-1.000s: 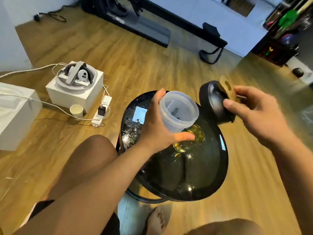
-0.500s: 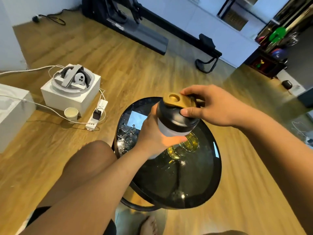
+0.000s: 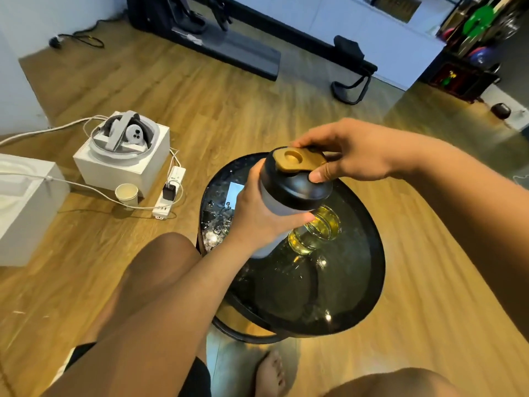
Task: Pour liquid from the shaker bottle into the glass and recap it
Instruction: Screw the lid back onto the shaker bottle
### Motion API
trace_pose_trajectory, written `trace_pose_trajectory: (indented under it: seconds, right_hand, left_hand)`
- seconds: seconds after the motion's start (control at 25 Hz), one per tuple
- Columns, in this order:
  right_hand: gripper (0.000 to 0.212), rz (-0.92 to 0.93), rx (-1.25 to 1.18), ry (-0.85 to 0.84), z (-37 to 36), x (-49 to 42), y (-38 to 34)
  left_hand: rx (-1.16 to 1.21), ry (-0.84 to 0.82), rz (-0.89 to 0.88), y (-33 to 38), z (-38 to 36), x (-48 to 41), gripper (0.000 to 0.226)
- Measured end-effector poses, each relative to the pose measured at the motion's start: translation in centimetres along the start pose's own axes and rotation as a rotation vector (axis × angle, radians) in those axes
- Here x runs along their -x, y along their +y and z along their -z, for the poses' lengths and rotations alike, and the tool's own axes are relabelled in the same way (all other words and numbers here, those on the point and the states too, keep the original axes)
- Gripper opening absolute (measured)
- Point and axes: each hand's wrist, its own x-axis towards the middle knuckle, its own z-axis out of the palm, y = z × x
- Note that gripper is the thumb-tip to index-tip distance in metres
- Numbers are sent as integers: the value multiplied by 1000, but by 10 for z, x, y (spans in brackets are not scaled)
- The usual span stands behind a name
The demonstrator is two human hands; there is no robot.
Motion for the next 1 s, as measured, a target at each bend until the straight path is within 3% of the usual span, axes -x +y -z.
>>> trace_pose_trajectory:
  seconds: [0.12, 0.28, 0.36, 0.48, 0.64, 0.72, 0.84, 1.0]
  right_hand:
    - [41, -25, 80, 68, -2, 2, -8]
    - [58, -148, 116, 285, -34, -7, -25]
    - [49, -203, 146, 404, -57, -17, -25]
    - [35, -66, 175, 522, -70, -16, -17]
    - [34, 213, 180, 447, -61, -8, -7]
    - [46, 284, 252, 372, -59, -9, -6]
    - [56, 266, 304, 348, -59, -12, -8]
    - [52, 52, 299, 346, -59, -15, -15]
  left_hand:
    - [-16, -1, -4, 4, -2, 2, 114]
    - [-31, -5, 58, 1, -4, 3, 110]
    - [-39, -21, 73, 1, -4, 1, 97]
    - [-72, -47, 73, 4, 2, 0, 93]
    - [-113, -194, 65, 0, 16, -11, 121]
    - [-123, -319, 50, 0, 27, -20, 116]
    - [-122, -443, 52, 7, 37, -26, 105]
    - [-126, -385, 78, 7, 33, -19, 101]
